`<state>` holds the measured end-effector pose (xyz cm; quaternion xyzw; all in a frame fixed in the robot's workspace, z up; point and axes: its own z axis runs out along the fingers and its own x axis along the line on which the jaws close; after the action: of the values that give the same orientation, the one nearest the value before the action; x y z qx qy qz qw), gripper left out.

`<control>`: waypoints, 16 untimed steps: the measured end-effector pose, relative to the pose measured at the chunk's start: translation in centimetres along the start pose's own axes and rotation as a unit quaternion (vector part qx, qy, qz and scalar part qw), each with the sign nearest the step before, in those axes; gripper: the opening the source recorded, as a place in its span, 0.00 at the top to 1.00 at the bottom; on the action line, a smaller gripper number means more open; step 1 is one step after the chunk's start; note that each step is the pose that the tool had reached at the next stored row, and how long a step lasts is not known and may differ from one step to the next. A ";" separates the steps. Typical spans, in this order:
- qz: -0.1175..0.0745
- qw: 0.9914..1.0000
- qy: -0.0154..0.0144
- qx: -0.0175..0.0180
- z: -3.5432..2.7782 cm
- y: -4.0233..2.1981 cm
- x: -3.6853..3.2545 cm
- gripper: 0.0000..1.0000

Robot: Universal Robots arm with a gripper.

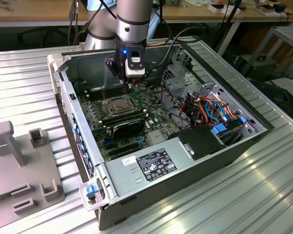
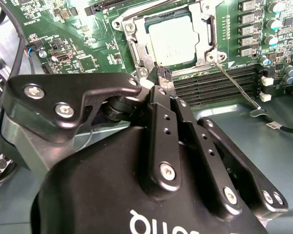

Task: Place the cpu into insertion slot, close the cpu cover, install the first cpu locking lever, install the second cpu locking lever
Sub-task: 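Close the cpu cover, then install the first cpu locking lever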

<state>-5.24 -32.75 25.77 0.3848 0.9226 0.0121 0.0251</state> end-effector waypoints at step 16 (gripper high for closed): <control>-0.023 1.000 0.001 -0.001 -0.15 0.00 0.00 0.89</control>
<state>-5.25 -32.75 25.92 0.3630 0.9314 0.0129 0.0248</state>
